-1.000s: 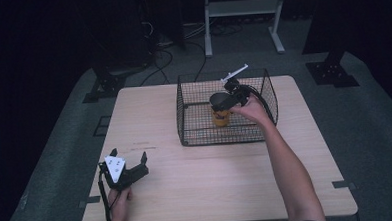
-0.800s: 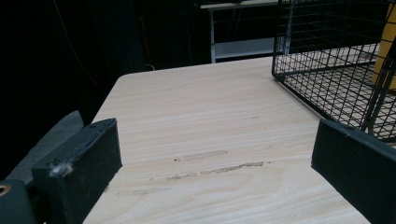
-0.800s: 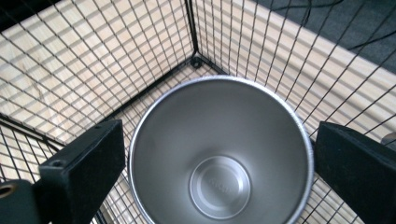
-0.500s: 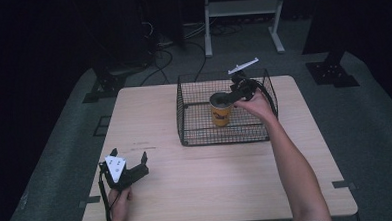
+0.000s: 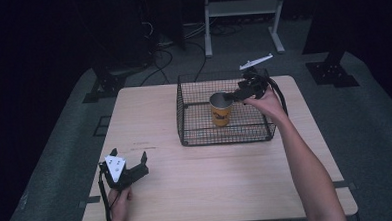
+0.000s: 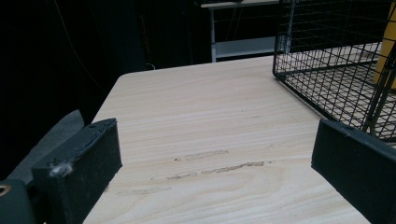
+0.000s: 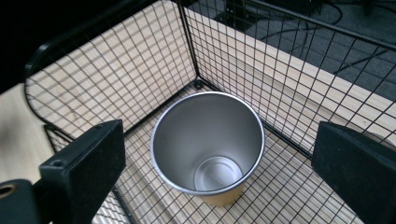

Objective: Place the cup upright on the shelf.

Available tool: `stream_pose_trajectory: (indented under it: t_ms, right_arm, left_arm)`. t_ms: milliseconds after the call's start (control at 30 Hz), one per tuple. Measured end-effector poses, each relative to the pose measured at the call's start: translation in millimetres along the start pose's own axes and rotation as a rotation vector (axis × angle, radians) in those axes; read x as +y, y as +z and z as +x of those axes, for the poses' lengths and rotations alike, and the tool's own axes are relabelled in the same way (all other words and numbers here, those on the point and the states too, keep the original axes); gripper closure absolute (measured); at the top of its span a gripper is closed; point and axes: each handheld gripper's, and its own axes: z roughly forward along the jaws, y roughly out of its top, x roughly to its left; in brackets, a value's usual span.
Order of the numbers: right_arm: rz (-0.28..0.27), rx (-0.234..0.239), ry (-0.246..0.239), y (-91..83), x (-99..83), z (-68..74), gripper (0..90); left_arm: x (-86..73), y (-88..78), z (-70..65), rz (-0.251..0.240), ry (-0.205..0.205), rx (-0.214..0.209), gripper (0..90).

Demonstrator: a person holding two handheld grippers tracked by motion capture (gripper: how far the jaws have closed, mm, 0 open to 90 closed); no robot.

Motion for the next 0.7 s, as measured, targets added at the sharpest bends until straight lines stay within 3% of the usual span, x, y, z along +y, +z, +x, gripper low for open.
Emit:
stream_pose_trajectory:
  t_ms: [200,700]
  right_arm:
    - [-0.018,0.009,-0.020,-14.8,-3.4,10.4,2.6]
    - [-0.027,0.023,-0.055,-41.1,-19.5,20.9,2.6]
  left_arm:
    - [-0.2,-1.0,0.3,-0.002,-0.002,-0.005,0.8]
    - [-0.2,-1.0,-0.8,-0.001,0.004,-0.005,0.8]
